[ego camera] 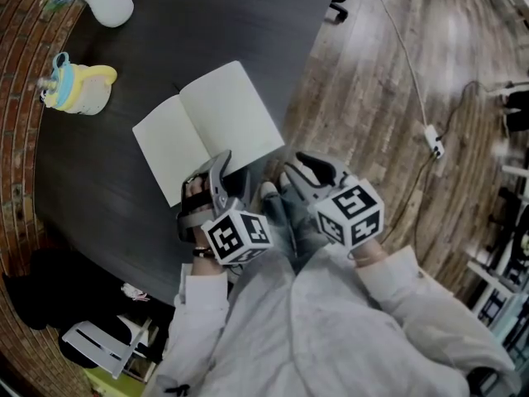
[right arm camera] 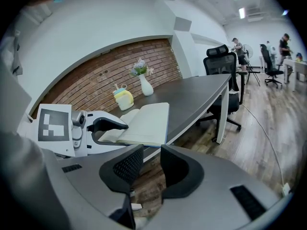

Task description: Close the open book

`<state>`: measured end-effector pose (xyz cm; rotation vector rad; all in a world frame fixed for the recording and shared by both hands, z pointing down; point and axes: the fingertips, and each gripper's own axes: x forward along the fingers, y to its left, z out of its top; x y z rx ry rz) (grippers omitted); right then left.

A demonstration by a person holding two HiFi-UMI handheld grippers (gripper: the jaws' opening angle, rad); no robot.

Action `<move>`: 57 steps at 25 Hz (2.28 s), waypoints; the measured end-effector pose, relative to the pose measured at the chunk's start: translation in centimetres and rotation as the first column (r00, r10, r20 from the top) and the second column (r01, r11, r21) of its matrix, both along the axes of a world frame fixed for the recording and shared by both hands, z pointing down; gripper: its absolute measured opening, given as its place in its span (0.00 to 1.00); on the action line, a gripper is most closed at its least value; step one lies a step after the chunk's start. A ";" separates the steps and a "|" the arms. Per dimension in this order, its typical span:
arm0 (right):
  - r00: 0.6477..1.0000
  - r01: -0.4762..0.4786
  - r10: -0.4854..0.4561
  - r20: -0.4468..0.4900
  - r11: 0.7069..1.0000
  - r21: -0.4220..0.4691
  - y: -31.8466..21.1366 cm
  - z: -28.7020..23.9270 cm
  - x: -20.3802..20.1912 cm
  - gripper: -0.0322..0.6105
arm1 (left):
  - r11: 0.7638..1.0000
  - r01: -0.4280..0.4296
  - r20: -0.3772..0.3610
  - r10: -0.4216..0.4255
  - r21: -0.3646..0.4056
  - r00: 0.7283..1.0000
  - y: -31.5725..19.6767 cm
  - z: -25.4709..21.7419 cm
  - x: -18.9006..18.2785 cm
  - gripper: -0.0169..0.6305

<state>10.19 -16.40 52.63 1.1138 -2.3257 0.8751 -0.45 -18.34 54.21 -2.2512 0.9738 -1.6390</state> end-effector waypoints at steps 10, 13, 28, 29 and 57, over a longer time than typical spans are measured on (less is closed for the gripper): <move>1.000 -0.004 0.003 0.024 1.000 0.006 -0.7 0.3 0.1 0.19 | 1.000 0.002 -0.048 -0.003 -0.011 0.999 1.2 0.1 0.6 0.14; 0.997 -0.024 0.024 0.072 1.000 -0.005 -1.3 0.1 -0.3 0.19 | 1.000 0.006 -0.067 -0.007 -0.015 0.998 1.3 -0.2 0.6 0.13; 0.892 -0.068 0.174 0.416 0.964 -0.256 -2.9 -0.7 -1.5 0.29 | 0.995 0.090 -0.186 -0.097 -0.043 0.978 1.7 -1.2 0.4 0.11; 0.886 -0.067 0.181 0.428 0.961 -0.268 -3.1 -0.7 -1.7 0.29 | 0.995 0.094 -0.189 -0.101 -0.043 0.977 1.7 -1.2 0.3 0.11; 0.876 0.185 -0.100 0.472 0.973 -0.137 -3.5 -6.8 -6.3 0.10 | 0.919 0.312 -0.482 -0.392 -0.240 0.784 2.8 -2.2 -0.8 0.10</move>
